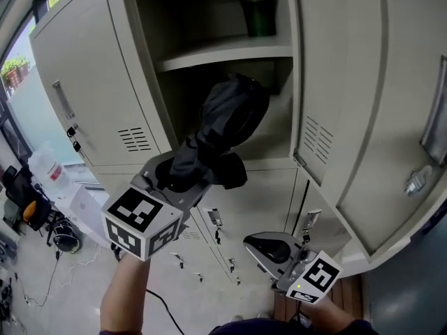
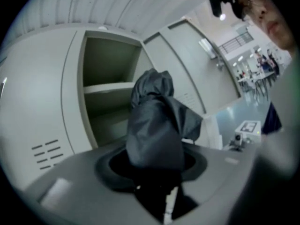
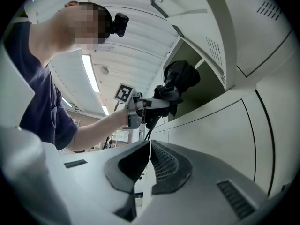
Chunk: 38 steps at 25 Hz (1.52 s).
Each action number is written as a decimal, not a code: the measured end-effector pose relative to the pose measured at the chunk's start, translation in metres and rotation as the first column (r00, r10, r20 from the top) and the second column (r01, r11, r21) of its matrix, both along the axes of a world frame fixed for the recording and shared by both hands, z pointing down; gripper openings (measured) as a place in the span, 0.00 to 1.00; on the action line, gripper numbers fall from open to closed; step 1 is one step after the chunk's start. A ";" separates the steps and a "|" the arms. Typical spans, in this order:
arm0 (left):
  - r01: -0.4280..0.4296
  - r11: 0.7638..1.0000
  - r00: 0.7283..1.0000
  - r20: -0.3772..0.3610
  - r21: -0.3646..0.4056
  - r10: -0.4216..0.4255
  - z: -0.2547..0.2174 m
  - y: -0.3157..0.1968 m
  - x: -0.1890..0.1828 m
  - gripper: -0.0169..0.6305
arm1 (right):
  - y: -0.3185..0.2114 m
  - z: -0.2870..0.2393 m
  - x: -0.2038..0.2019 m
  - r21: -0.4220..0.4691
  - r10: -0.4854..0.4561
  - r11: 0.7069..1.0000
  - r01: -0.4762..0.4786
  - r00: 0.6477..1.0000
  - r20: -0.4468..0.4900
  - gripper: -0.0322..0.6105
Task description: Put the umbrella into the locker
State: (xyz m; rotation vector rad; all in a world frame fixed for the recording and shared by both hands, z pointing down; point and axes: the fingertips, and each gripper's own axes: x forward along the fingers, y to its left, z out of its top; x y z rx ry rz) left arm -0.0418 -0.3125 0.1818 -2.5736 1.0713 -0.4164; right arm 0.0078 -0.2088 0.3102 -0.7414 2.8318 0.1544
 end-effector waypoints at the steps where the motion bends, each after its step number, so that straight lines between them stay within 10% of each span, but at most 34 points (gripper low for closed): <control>1: 0.021 1.000 0.999 0.038 -0.004 -0.021 -0.002 -0.003 0.002 0.33 | 0.000 -0.001 0.002 0.001 -0.014 1.000 0.014 1.000 0.005 0.06; 6: 0.094 0.996 0.980 0.177 0.006 -0.094 -0.018 -0.016 0.023 0.34 | 0.001 -0.003 0.010 0.008 -0.070 0.997 0.070 0.997 0.020 0.06; 38: 0.333 0.915 0.868 0.453 -0.229 -0.203 -0.003 -0.163 0.055 0.34 | -0.004 -0.042 0.003 0.160 -0.085 0.984 0.081 0.996 0.019 0.06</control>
